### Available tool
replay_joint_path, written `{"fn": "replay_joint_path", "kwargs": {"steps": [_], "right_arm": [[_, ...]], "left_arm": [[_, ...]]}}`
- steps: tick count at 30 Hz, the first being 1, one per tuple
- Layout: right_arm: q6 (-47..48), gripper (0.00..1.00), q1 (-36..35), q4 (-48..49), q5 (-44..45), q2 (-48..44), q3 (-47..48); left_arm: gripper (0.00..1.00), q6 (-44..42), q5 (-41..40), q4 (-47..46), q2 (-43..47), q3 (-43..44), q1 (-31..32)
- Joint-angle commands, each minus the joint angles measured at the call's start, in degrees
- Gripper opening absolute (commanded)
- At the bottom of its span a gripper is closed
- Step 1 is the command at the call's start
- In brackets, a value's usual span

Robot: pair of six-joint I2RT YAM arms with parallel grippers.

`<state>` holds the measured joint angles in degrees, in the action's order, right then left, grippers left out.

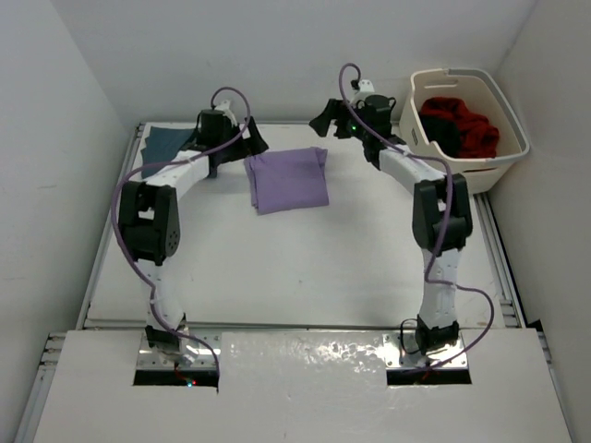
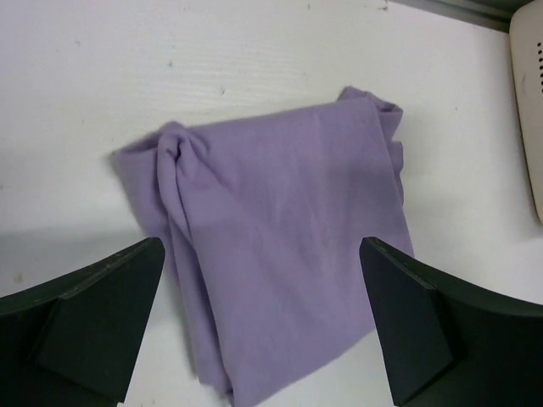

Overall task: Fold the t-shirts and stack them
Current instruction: Smooth out wrinkles on the folded tshirt, then put the neatly folded tshirt into the corner of the board with the left arm

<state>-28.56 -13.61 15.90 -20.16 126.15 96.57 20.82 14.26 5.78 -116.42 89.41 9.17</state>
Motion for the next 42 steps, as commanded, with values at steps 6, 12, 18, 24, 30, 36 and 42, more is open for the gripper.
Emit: {"fn": "replay_joint_path", "kwargs": {"steps": [6,12,18,24,30,36,42], "right_arm": [[4.1,0.99,-0.2,6.9,3.0,-17.3,-22.0],[3.6,0.99,-0.1,9.2,3.3,-27.1,-33.2],[3.3,0.99,-0.1,9.1,3.6,-31.9,-39.5],[4.0,0.99,-0.1,8.2,4.9,-33.2,-41.6],[5.4,0.99,-0.1,6.6,8.2,-33.1,-41.5],[6.6,0.99,-0.2,6.0,9.2,-32.8,-41.6],[8.7,0.99,0.0,4.4,10.8,-33.0,-42.1]], "left_arm": [[1.00,-0.3,-1.9,-0.1,2.6,-9.7,0.2],[1.00,-0.3,-2.5,1.3,-2.2,-6.6,0.6],[0.89,-0.1,-1.3,1.0,-8.5,-2.6,1.1],[0.59,-1.6,-1.2,1.0,-11.9,-0.5,3.0],[0.34,-3.2,-7.1,2.5,-11.5,-0.8,5.3],[0.00,-4.7,-10.0,5.2,-13.3,3.0,5.6],[0.00,-15.9,-17.7,7.3,-9.7,6.9,5.6]]}}
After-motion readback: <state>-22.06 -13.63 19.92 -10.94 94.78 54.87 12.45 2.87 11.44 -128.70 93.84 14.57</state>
